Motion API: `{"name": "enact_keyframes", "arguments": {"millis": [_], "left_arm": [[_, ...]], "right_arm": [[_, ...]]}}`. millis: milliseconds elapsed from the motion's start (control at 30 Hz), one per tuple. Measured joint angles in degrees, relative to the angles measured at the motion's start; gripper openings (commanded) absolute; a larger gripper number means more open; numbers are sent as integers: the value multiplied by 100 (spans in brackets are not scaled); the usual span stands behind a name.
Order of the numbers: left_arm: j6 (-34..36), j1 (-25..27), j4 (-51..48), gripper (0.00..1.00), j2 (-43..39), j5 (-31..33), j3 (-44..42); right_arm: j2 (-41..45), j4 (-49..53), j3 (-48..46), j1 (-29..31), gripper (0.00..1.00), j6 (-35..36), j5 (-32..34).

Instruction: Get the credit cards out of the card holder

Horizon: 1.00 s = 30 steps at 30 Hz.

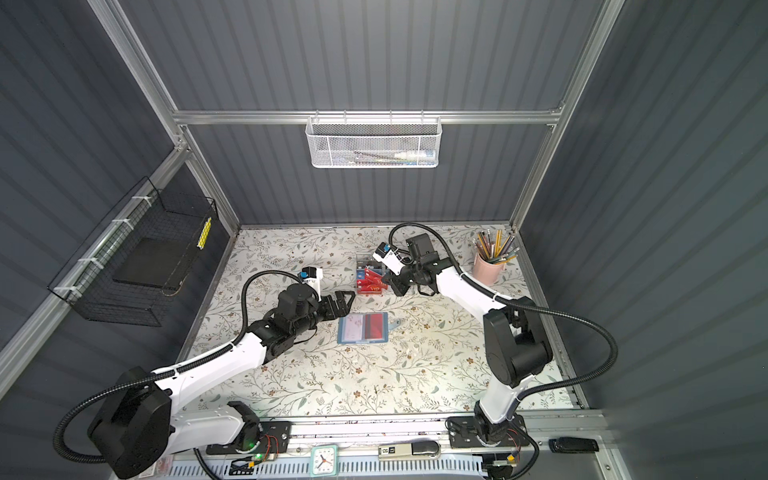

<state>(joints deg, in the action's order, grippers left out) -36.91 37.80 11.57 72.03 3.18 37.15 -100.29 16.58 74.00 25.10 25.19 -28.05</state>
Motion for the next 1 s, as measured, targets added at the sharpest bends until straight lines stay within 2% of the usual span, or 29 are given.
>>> {"name": "enact_keyframes", "arguments": {"millis": [367,700,1000], "left_arm": [[289,79,334,100,76,138,-361],[293,79,474,100,179,203,-361],[337,79,470,100,179,328,-361]], "right_arm": [[-927,122,684,11,0,1296,343],[-1298,151,1025,107,0,1884,494],[-1473,-44,1110,210,0,2105,509]]}}
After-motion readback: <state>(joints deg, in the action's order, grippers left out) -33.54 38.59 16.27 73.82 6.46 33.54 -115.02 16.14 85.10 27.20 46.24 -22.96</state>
